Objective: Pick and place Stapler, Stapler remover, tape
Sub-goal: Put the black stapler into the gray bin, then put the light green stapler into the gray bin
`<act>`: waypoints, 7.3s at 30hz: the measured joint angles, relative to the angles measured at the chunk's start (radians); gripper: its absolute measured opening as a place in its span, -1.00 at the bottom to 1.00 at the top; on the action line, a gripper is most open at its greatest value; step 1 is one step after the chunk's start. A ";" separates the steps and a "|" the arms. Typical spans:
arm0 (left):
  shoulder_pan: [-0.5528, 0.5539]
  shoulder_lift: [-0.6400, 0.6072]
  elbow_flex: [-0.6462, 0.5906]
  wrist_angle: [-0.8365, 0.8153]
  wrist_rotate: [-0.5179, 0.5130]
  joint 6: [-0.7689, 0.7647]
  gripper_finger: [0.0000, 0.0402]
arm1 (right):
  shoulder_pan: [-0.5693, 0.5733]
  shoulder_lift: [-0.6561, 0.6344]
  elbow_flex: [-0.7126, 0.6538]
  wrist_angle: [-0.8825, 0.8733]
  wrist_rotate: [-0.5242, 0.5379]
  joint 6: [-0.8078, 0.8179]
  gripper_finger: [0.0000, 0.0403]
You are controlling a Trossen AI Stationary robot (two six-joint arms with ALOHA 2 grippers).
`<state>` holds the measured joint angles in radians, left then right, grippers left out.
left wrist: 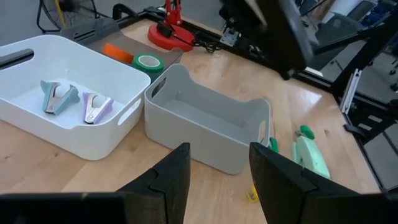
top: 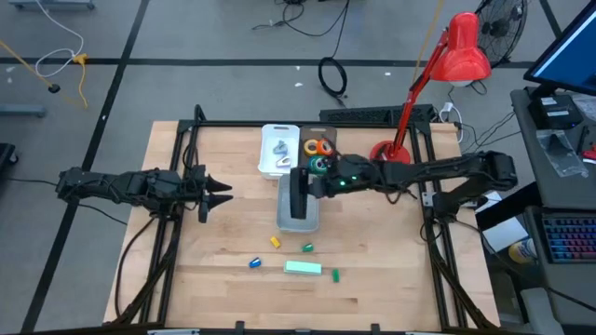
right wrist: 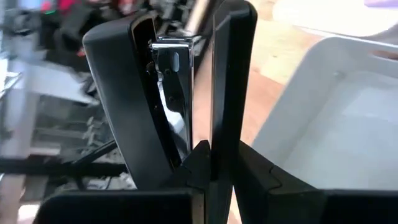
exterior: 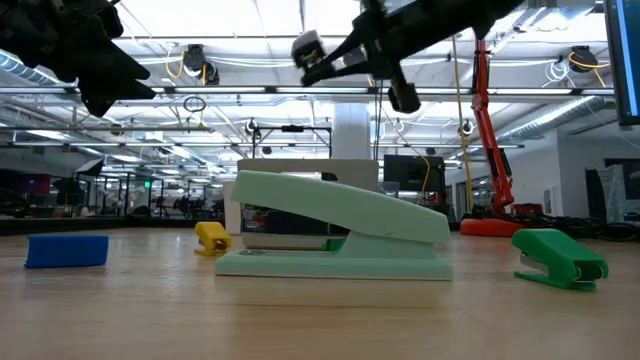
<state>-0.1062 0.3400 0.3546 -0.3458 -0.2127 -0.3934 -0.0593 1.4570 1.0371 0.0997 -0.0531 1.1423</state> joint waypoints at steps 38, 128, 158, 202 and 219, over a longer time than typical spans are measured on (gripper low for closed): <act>0.000 0.000 0.000 -0.001 0.001 0.078 -0.17 | -0.069 0.214 0.050 -0.281 -0.055 0.234 -0.83; -0.064 0.262 0.000 0.619 0.025 -0.283 -0.17 | 0.160 -0.494 -0.163 -0.442 -0.141 -0.701 -1.00; -0.209 1.436 1.208 -0.293 0.190 -0.180 -0.17 | 0.160 -0.945 -0.539 -0.285 -0.240 -0.609 -1.00; -0.183 1.688 1.242 -0.171 0.430 -0.120 -0.15 | 0.159 -0.945 -0.539 -0.319 -0.290 -0.665 -1.00; -0.182 1.688 1.242 -0.176 0.424 -0.151 0.70 | 0.159 -0.951 -0.539 -0.359 -0.290 -0.765 -1.00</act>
<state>-0.2882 2.0277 1.5970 -0.5222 0.2109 -0.5448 0.1001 0.5064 0.4984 -0.2591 -0.3428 0.3777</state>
